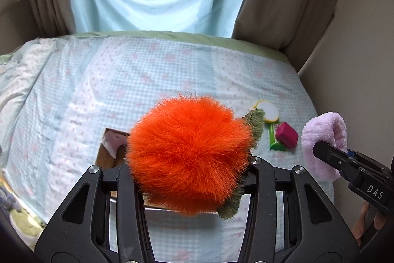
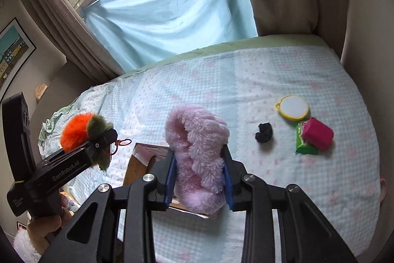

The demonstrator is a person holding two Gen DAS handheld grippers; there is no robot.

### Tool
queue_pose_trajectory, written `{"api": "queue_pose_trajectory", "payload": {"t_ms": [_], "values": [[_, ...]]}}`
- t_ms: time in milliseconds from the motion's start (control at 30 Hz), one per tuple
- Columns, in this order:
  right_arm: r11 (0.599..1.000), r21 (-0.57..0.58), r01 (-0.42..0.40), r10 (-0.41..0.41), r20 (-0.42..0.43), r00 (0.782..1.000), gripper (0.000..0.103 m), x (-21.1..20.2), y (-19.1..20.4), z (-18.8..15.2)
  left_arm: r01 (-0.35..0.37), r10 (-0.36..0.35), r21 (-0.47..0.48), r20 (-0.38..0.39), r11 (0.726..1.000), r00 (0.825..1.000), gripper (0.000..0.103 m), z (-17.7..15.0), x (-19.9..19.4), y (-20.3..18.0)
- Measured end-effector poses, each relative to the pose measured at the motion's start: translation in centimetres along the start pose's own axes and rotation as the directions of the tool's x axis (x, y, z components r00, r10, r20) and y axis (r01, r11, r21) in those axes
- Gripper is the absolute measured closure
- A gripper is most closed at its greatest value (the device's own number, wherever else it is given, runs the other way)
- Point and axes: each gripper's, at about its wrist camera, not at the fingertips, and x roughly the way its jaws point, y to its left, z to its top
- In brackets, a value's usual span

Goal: Organize soft objects
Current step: 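Carry the orange pompom and pink hair tie over the box with both tools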

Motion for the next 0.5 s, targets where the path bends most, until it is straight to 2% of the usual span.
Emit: {"api": "queue_pose_trajectory", "payload": {"t_ms": [267, 500], "values": [[0.994, 0.081, 0.073, -0.067, -0.08, 0.995, 0.073, 7.2, 5.4, -3.2, 0.027, -0.02, 0.05, -0.139, 0.998, 0.99, 0.063, -1.4, 4.8, 8.8], [0.989, 0.099, 0.114, -0.094, -0.184, 0.978, 0.073, 13.4, 7.7, -5.7, 0.039, -0.011, 0.091, -0.287, 0.995, 0.958, 0.063, -3.7, 11.8, 12.6]]}}
